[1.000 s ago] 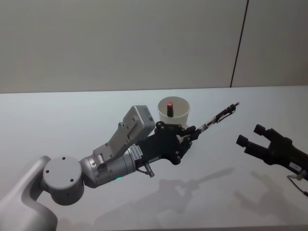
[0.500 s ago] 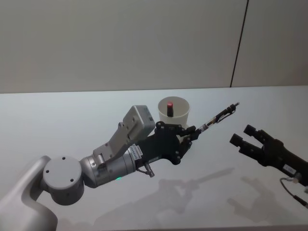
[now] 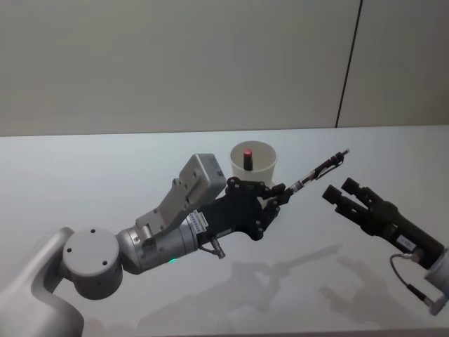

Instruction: Place the pen into the pen holder.

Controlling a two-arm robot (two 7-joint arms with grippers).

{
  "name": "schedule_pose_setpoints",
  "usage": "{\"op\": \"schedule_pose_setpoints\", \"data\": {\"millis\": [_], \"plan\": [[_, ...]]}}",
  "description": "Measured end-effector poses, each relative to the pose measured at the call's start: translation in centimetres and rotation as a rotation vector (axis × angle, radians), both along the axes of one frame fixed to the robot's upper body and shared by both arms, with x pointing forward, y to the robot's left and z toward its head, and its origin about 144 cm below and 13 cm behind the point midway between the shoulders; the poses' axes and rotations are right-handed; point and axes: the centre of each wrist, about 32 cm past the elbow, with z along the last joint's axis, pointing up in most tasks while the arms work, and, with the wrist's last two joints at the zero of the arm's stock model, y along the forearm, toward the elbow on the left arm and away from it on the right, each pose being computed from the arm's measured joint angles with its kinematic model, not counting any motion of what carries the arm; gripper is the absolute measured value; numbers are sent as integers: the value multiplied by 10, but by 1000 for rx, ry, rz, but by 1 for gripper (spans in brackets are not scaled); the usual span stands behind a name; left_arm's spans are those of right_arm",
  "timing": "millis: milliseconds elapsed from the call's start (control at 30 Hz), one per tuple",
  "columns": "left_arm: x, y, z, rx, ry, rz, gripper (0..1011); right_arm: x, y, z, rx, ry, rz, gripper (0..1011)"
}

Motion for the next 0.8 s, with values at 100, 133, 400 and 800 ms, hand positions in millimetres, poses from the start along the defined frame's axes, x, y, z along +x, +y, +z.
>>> {"op": "schedule_pose_setpoints", "data": {"millis": [100,133,400,800], "plan": [[0,0,0,0,0,0,99,0,5,-1,22,15,-5,1001],[0,0,0,0,0,0,99,0,7,-1,34,24,-8,1001],[0,0,0,0,0,0,99,2,16,-4,86,75,-28,1001],[0,0,0,0,0,0,99,8,28,-7,158,149,-64,1001]]}}
